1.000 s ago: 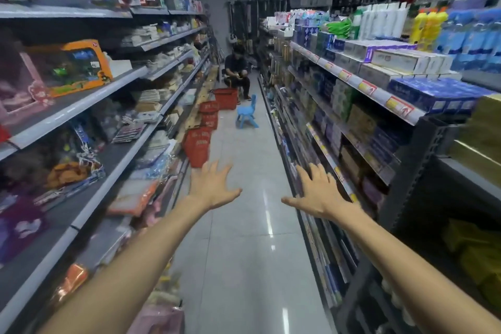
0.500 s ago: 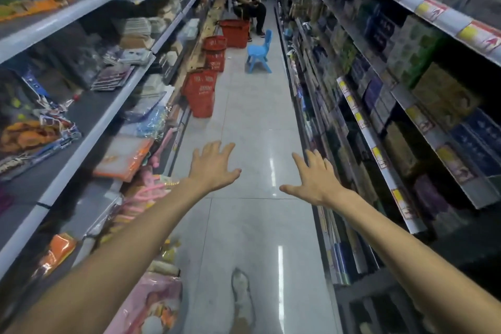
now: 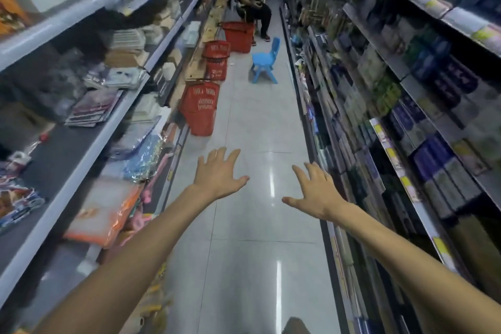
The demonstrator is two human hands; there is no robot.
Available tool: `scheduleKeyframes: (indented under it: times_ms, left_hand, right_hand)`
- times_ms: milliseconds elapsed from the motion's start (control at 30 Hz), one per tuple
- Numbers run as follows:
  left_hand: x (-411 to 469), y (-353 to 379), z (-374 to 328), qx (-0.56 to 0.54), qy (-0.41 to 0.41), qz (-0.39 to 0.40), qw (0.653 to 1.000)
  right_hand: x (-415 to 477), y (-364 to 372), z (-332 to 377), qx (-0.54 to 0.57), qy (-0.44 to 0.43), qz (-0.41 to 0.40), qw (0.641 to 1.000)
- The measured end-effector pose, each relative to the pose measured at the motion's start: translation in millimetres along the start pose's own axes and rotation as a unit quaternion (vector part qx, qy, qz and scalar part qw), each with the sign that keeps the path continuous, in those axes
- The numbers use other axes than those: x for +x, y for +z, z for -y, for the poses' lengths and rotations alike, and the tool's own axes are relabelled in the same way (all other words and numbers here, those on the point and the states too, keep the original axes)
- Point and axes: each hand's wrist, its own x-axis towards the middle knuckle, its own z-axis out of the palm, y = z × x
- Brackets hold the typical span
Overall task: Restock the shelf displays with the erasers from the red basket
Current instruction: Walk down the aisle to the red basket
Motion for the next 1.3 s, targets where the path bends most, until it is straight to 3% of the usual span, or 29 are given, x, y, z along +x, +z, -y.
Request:
scheduleKeyframes:
  times_ms: [333, 767, 1033, 1300]
  left_hand:
    - [228, -9, 23, 0.019, 0.015, 0.015, 1.000]
    - [551, -81, 62, 0.043, -0.023, 0.009, 0.999]
    - [761, -99, 134, 0.047, -0.017, 0.010, 0.999]
    - [966, -162, 213, 0.022, -0.014, -0.012, 1.000]
  right_hand:
    - [245, -34, -28, 0.036, -0.022, -0.018, 0.999]
    - [561, -143, -78, 0.056, -0.034, -0.008, 0.998]
    - [782, -193, -85, 0.026, -0.041, -0.013, 0.999]
    - [990, -291, -71, 0.008, -0.016, -0.031, 0.999]
